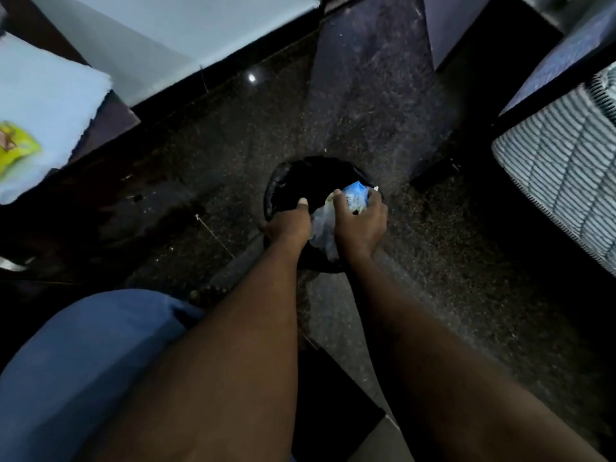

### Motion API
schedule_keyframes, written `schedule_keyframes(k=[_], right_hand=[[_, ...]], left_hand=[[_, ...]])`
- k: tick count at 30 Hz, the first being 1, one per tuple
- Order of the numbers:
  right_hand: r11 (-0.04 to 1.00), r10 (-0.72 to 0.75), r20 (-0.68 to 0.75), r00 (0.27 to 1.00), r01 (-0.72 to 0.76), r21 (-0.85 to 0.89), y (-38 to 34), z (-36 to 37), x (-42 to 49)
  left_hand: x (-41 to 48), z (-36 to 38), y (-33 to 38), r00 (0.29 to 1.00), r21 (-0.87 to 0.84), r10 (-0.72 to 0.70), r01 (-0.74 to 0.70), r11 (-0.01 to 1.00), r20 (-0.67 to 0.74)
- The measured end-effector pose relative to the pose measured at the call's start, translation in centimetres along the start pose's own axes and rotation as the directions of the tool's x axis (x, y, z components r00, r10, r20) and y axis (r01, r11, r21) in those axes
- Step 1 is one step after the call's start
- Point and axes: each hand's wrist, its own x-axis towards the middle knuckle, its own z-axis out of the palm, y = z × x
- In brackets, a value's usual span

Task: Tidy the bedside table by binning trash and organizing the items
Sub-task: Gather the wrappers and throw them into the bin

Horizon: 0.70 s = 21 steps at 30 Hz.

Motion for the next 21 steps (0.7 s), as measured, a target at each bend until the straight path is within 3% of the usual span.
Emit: schedule_keyframes(k=[6,9,11,14,17,19,21], right_hand=[[0.989,-0.145,0.073,0.987,0.141,0.052,-3.8,3.3,-0.1],[0.983,-0.177,0.052,0.983,0.173,0.064,-5.4,4.3,-0.1],[0.977,-0.192,0.031,0.981,0.188,0.102,-6.4,4.8,-0.5],[0.958,-0.235,-0.029,0.972,0.236,0.163,-7.8,5.7,-1.0],[0.940,-0.294,-0.031,0.955,0.295,0.173,-8.5,6.1,-1.0],[0.936,-0.349,0.086,0.933,0.343,0.081,-7.8,6.6,-0.6],[0.945,-0.278,0.281,0.919,0.313,-0.090,-6.7,6.8,-0.3]], left_hand=[[0.4,-3.8,-0.1,0.988,-0.081,-0.049,0.037,0.996,-0.145],[-1.6,-5.1,0.7,0.909,0.106,0.171,-0.141,0.984,-0.380],[-2.7,-5.9,1.7,0.846,0.129,0.307,-0.278,0.952,-0.435],[-3.1,-6.7,3.4,0.876,-0.123,0.320,-0.385,0.915,-0.360],[-3.5,-7.4,4.6,0.879,-0.225,0.329,-0.418,0.880,-0.344],[-3.2,-7.4,4.8,0.919,-0.271,0.295,-0.363,0.891,-0.260],[-2.7,-7.2,4.4,0.959,-0.291,0.238,-0.274,0.917,-0.152]])
